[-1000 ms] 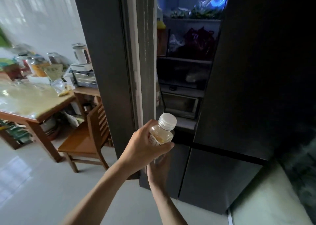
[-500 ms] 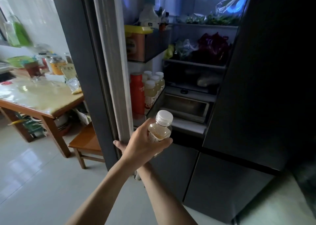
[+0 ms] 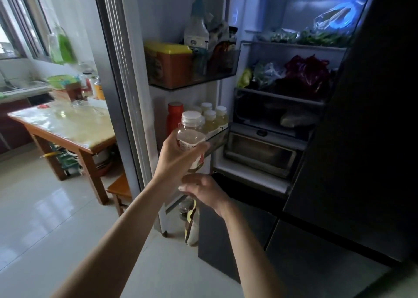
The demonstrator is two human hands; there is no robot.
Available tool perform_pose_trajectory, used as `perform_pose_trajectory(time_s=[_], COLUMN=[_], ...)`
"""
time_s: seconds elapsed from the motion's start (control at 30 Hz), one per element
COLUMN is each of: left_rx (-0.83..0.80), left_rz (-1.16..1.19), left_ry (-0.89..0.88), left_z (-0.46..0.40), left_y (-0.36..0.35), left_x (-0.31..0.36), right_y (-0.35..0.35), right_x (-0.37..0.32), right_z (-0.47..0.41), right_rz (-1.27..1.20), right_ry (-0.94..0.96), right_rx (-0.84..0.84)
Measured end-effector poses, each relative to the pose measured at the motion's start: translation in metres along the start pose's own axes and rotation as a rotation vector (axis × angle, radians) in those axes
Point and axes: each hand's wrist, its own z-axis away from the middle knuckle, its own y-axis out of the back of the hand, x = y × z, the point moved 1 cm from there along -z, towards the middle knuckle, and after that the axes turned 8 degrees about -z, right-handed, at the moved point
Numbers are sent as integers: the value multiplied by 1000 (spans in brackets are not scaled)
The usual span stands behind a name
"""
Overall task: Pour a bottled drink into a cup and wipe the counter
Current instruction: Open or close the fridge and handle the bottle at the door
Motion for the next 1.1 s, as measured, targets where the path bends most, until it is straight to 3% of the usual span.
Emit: perform_pose_trajectory(time_s=[0.17,0.33,0.53,0.73,1.1], left_rx=[104,123,187,326,318], left_rz=[-72,-175,-173,-269,-404], left_ry=[-3,63,143,-7,-114], left_z=[-38,-62,-71,-48,-28], left_y=[10,6,9,14,3], left_x=[0,1,-15,-42,-66], right_y=[28,12,-5,-7,-19], right_x=[-123,-188,-189,-178,-178], right_z=[34,9,-26,-39,-50], right_rz=[-198,111,396,405,529], right_ry=[309,501,553,560,448], right_rx=[350,331,277,326,334])
